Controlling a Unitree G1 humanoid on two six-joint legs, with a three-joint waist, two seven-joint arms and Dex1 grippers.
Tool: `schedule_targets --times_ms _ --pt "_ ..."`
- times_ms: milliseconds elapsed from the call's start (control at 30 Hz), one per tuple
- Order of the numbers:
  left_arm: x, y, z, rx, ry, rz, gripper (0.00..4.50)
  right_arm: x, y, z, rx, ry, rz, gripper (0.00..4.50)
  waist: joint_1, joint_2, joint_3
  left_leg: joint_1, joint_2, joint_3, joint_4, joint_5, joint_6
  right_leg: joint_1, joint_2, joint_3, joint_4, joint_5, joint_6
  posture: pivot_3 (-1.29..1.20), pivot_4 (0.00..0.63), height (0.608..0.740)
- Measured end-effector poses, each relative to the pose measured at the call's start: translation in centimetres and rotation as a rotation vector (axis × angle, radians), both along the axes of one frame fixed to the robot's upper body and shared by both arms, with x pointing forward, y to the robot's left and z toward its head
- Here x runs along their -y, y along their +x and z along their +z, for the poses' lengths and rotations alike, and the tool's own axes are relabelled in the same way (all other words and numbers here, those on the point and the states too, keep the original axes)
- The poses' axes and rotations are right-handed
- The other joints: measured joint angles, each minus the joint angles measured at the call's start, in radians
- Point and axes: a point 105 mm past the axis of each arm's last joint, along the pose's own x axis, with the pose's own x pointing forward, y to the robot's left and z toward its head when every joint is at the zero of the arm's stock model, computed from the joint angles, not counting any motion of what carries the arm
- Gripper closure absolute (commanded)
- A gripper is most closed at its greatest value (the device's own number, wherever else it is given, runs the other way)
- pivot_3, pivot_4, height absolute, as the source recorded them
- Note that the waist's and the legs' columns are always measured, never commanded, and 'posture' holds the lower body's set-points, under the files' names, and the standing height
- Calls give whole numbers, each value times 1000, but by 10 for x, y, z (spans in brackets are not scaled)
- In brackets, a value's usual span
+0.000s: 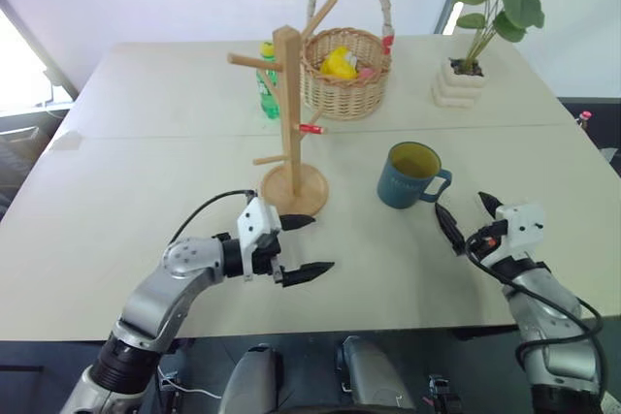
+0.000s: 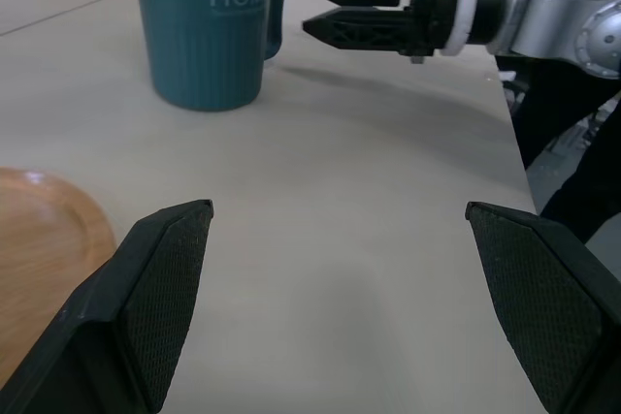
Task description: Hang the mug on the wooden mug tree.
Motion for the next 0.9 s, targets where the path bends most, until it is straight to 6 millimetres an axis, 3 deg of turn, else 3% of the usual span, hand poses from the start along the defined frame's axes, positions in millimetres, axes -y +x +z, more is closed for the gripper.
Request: schedule_targets --times_ms 700,800,900 --pt "3 2 3 36 8 17 0 -9 34 -18 8 46 -75 34 -1 0 0 0 0 0 0 0 0 0 0 0 0 0 0 0 150 740" --pt "3 2 3 37 7 17 0 -10 37 -18 10 51 -68 839 -2 0 0 0 0 0 0 0 0 0 0 0 0 0 0 0 150 740" --pt "3 2 4 48 2 18 0 -13 40 -17 15 56 -53 2345 -2 0 0 0 0 0 0 0 0 0 0 0 0 0 0 0 150 740"
